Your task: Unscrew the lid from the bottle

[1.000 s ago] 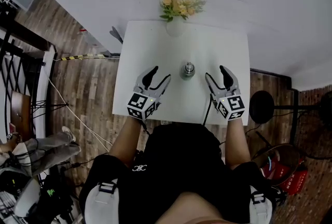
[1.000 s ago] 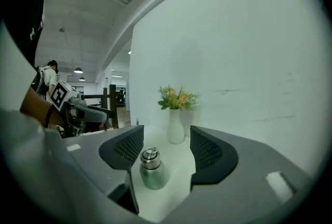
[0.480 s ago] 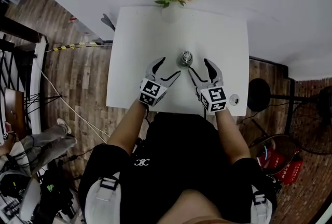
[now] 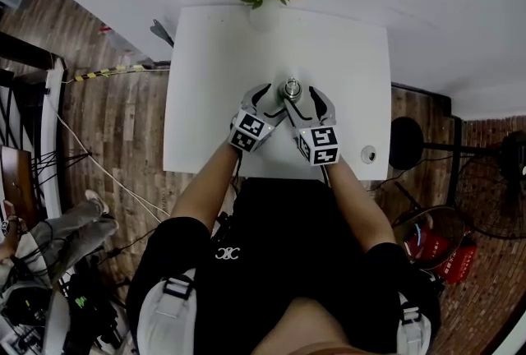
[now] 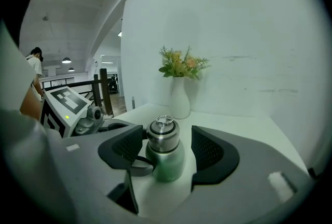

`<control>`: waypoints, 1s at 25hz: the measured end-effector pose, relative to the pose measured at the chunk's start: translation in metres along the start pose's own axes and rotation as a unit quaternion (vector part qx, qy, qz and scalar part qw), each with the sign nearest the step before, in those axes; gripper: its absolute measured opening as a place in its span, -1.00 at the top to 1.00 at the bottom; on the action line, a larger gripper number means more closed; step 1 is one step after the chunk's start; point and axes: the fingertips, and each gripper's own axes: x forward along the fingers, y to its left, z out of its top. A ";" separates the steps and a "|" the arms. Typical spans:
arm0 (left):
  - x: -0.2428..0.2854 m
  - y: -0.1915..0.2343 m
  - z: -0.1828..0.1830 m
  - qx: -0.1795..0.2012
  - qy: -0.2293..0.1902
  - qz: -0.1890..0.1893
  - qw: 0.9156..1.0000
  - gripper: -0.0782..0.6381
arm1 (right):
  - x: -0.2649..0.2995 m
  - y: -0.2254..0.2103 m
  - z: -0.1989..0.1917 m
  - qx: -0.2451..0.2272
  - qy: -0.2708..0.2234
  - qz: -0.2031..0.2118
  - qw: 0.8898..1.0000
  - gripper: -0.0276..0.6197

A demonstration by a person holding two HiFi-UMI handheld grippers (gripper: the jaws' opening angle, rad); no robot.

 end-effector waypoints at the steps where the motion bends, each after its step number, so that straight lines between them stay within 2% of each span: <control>1: 0.004 0.001 -0.001 -0.003 0.000 -0.002 1.000 -0.29 | 0.003 0.000 -0.002 -0.001 0.004 -0.002 1.000 0.09; 12: 0.027 -0.007 -0.003 0.020 -0.006 -0.045 0.999 -0.28 | 0.027 0.004 -0.008 -0.023 0.030 0.001 0.999 0.09; 18: 0.028 -0.006 -0.004 0.048 -0.002 -0.072 0.996 -0.27 | 0.029 0.006 -0.010 -0.050 0.041 0.029 0.997 0.12; 20: 0.027 -0.006 -0.006 0.064 0.002 -0.081 0.995 -0.26 | 0.029 0.006 -0.011 -0.064 0.045 0.056 0.995 0.12; 22: 0.027 -0.006 -0.007 0.075 0.005 -0.089 0.993 -0.25 | 0.030 0.007 -0.011 -0.079 0.048 0.100 0.991 0.12; 25: 0.027 -0.005 -0.008 0.081 0.006 -0.098 0.992 -0.25 | 0.030 0.009 -0.012 -0.118 0.063 0.186 0.973 0.12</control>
